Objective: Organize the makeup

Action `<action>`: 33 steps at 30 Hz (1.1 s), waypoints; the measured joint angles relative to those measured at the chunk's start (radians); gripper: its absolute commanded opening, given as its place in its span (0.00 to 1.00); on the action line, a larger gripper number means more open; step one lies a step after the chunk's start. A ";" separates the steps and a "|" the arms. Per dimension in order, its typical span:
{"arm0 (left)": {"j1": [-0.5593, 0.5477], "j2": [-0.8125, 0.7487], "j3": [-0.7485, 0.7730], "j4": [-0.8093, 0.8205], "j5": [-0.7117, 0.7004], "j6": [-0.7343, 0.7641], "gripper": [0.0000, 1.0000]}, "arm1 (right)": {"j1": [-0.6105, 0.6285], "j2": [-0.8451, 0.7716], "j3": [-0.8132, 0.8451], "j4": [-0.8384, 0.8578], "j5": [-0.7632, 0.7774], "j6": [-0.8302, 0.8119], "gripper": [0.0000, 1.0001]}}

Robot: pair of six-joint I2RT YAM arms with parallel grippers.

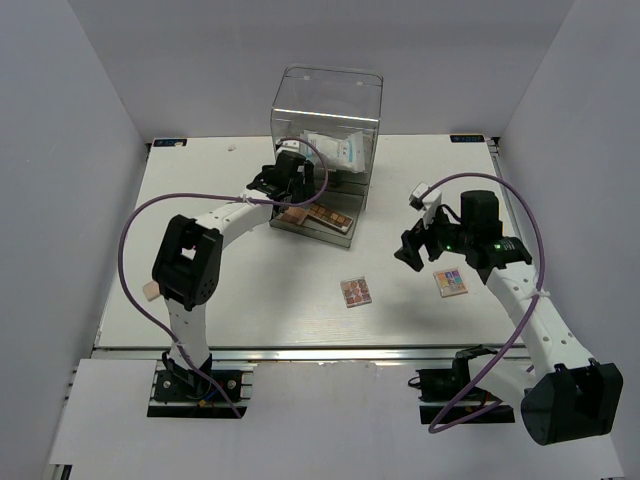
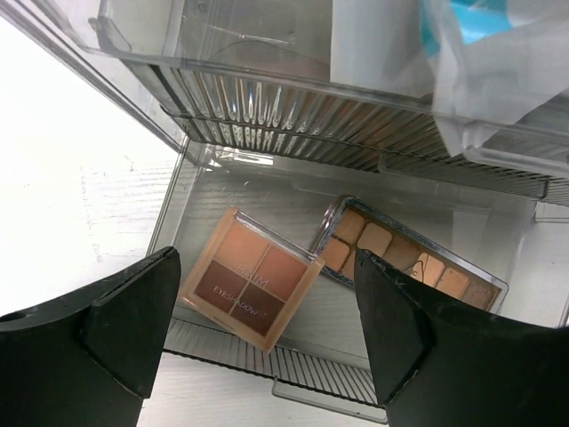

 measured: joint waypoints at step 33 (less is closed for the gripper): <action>0.032 -1.058 -0.755 -0.297 -0.228 -0.426 0.98 | 0.547 0.518 0.058 0.149 0.506 0.558 0.89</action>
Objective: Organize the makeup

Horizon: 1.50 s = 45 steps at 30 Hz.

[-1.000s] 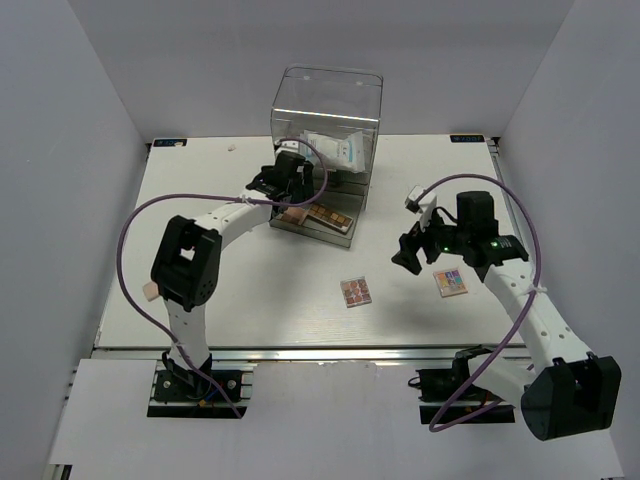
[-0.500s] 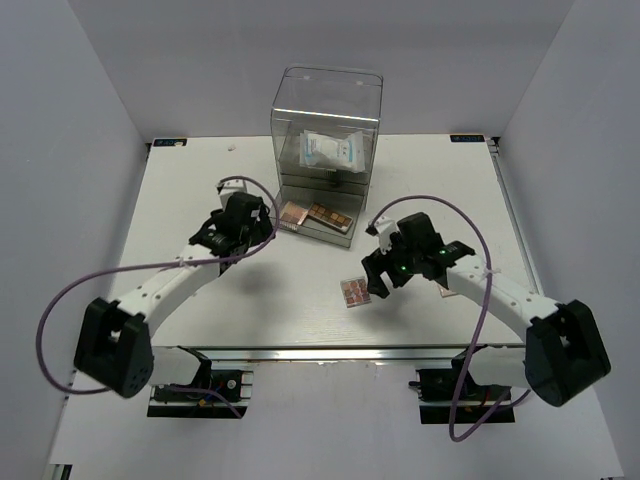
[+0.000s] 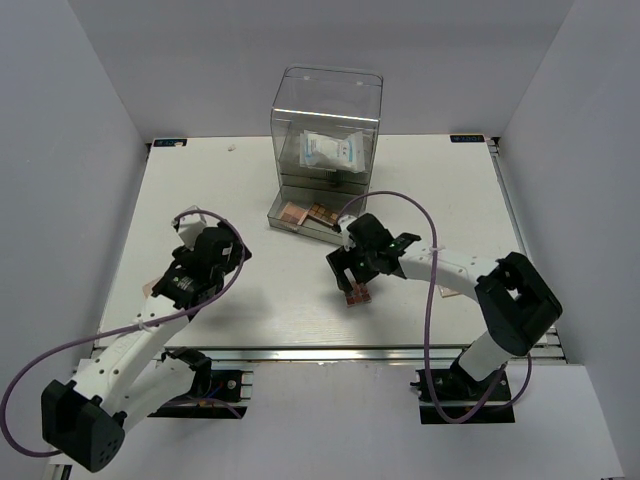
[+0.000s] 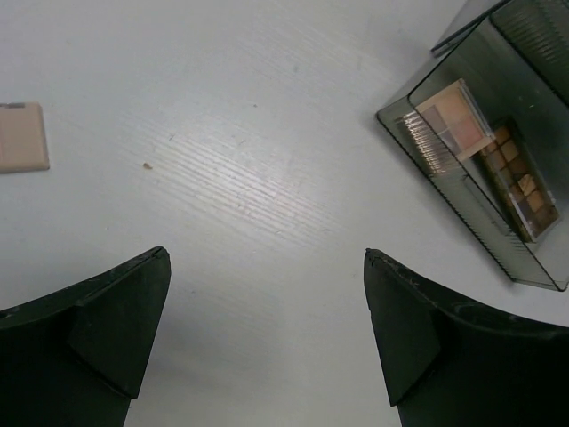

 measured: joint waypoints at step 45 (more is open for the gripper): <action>0.005 -0.145 -0.077 -0.205 -0.041 -0.265 0.98 | 0.055 -0.067 0.227 0.090 -0.005 -0.401 0.07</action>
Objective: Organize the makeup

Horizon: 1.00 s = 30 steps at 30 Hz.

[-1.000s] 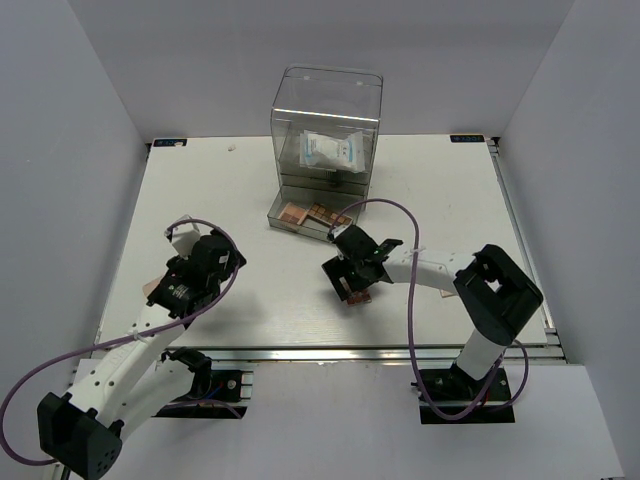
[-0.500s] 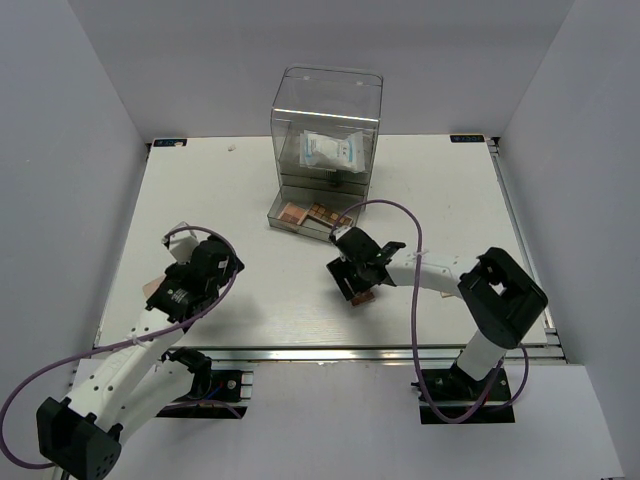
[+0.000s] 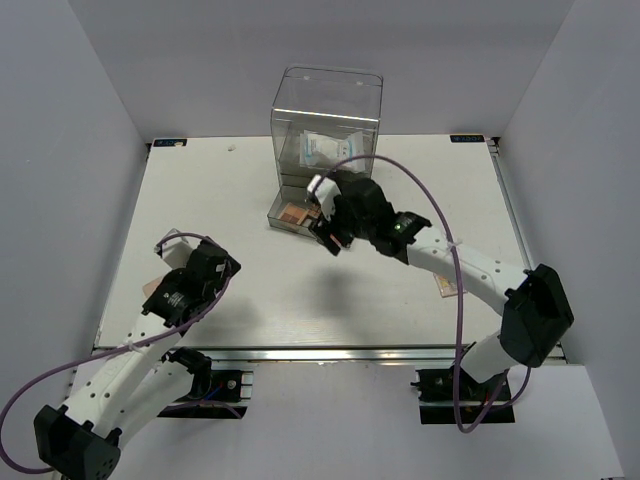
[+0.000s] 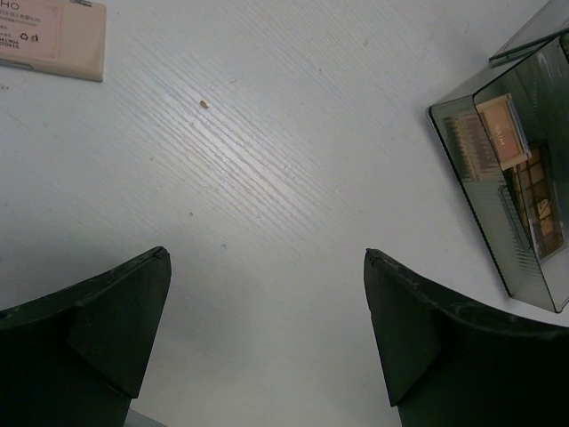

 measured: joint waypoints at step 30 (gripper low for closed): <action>0.399 0.147 0.022 -0.014 0.303 0.032 0.98 | -0.220 0.349 0.365 -0.084 -0.178 -0.023 0.89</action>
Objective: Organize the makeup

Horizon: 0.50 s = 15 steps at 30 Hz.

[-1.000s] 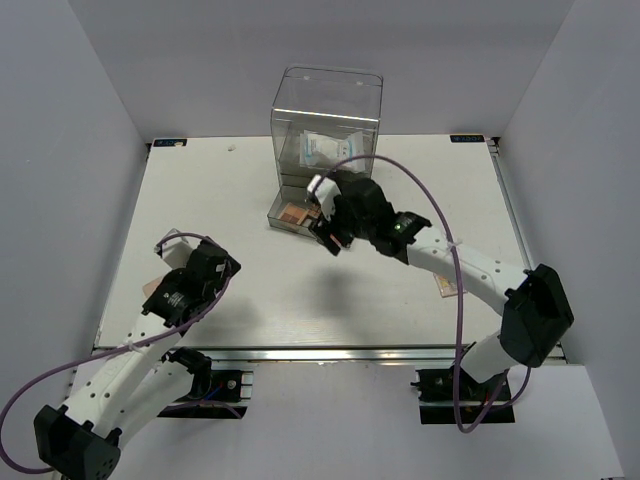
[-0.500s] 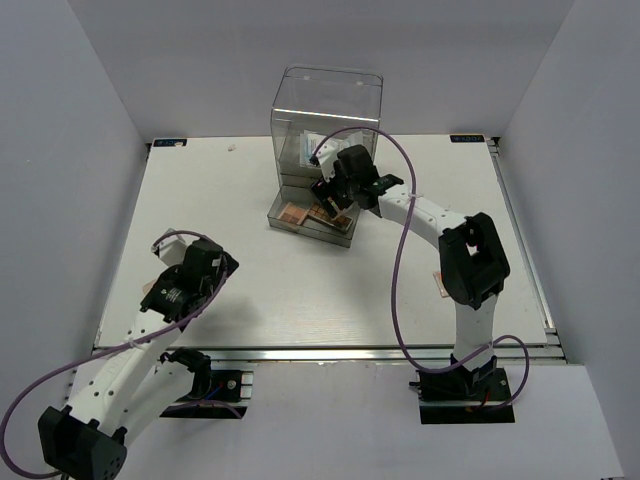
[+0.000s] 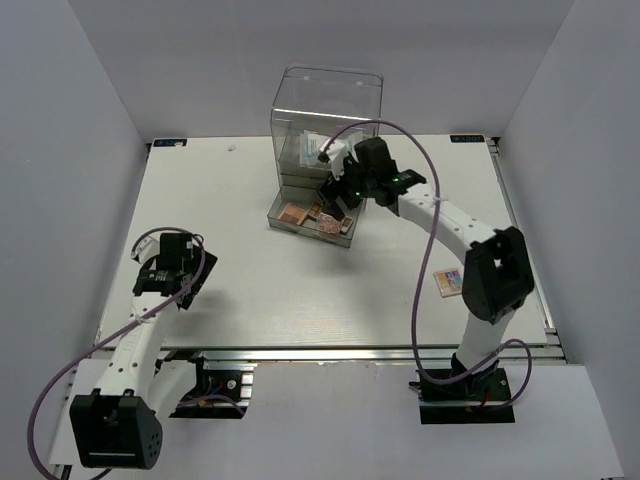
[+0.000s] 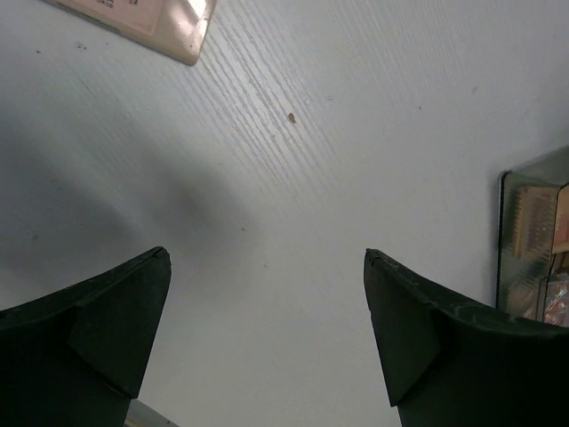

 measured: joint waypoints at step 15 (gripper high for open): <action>0.307 0.303 0.026 0.019 0.095 -0.179 0.98 | -0.122 -0.463 -0.380 0.003 -0.243 -0.027 0.89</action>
